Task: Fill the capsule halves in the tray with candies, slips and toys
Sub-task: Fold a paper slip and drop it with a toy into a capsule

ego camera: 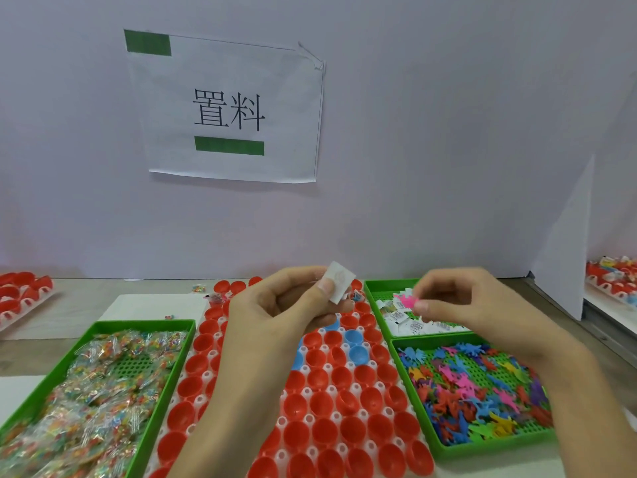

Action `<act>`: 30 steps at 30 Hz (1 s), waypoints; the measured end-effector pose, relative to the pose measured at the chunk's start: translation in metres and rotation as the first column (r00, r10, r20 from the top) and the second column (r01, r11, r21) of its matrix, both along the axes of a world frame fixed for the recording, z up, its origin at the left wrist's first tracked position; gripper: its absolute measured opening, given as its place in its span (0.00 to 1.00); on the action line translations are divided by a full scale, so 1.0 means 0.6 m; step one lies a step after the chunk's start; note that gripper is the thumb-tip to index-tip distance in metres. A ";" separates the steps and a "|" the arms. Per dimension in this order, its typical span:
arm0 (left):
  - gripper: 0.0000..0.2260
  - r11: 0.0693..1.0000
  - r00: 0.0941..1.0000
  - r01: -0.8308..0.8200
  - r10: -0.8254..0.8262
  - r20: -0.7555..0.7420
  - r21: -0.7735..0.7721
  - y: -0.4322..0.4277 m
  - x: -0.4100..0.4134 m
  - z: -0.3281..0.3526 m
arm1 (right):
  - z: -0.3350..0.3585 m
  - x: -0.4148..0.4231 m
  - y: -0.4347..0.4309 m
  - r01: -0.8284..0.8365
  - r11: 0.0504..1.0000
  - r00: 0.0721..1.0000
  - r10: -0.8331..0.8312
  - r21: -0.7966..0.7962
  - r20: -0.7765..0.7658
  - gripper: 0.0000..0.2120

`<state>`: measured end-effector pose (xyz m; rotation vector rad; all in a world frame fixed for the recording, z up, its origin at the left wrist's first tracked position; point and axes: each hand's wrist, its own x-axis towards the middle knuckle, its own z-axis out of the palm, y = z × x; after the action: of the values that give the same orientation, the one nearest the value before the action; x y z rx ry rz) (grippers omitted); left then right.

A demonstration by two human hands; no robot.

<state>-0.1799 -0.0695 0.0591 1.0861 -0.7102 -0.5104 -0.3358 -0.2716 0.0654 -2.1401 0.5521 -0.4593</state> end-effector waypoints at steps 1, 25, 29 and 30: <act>0.08 1.000 1.000 -0.008 0.008 0.007 0.003 -0.001 -0.002 0.000 | 0.014 0.004 0.018 -0.061 0.998 0.996 0.059 0.020 0.066 0.07; 0.13 0.987 0.927 -0.027 -0.034 0.374 0.157 0.010 0.001 0.010 | 0.069 0.028 0.119 -0.129 0.979 0.949 0.168 -0.160 0.265 0.05; 0.08 0.990 0.971 0.071 -0.097 0.218 0.125 0.009 -0.004 0.010 | 0.068 0.033 0.124 -0.156 0.983 0.924 0.181 -0.098 0.337 0.03; 0.06 0.989 0.980 0.103 -0.119 0.157 0.108 0.009 -0.005 0.010 | 0.068 0.035 0.124 -0.148 0.984 0.922 0.175 -0.103 0.345 0.03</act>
<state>-0.1831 -0.0643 0.0653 1.1950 -0.9005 -0.5615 -0.3149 -0.1975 0.1059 -2.0860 0.1545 -0.7611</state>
